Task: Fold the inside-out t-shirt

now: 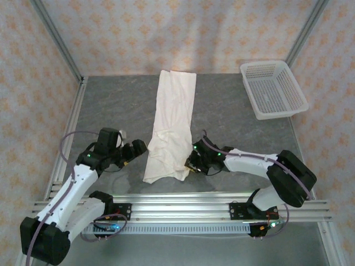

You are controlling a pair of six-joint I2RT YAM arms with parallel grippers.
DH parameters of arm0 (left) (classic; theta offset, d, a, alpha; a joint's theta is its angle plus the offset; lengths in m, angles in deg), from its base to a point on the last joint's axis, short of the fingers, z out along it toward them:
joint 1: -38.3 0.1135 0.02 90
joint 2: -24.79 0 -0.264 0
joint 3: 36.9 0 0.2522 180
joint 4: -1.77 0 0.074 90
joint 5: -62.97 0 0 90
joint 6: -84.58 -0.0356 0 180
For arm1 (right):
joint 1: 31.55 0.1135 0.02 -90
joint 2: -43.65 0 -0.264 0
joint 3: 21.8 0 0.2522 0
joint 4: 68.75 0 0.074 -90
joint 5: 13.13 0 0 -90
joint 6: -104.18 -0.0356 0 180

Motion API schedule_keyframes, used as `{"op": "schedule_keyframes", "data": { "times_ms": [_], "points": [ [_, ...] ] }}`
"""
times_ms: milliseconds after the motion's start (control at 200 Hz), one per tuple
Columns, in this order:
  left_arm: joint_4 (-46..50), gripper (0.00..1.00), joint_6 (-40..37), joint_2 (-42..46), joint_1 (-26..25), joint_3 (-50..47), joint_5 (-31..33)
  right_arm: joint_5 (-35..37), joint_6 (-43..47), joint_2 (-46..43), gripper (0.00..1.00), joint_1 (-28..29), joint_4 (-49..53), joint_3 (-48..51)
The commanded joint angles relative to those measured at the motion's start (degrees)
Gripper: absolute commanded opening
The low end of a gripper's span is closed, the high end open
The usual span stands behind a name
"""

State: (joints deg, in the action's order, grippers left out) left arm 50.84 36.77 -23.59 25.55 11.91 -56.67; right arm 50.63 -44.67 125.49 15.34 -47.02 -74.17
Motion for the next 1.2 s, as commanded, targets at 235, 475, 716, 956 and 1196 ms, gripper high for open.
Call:
{"op": "schedule_keyframes", "data": {
  "times_ms": [235,475,716,956,1196],
  "points": [
    [1.6,0.91,11.04,5.58,-0.04,-12.15,-7.58,5.75,-1.3,-12.24,0.0,0.1,5.95,3.66],
    [-4.15,0.75,17.45,8.08,-1.09,-17.09,-11.27,6.98,-2.71,-20.8,0.0,0.08,9.63,7.97],
    [-16.93,0.76,25.9,4.58,-10.89,-17.67,-4.41,6.06,-2.43,-17.94,0.0,0.13,7.8,6.65],
    [-25.03,0.88,26.03,-5.5,-12.68,-14.89,-2.26,6.76,-2.3,-18.79,0.0,0.13,9.24,6.34],
    [-30.88,0.89,26.2,-12.79,-14.23,-12.84,-1.38,7.61,-3.07,-20.28,0.0,0.13,9.47,7.45]
  ]
}}
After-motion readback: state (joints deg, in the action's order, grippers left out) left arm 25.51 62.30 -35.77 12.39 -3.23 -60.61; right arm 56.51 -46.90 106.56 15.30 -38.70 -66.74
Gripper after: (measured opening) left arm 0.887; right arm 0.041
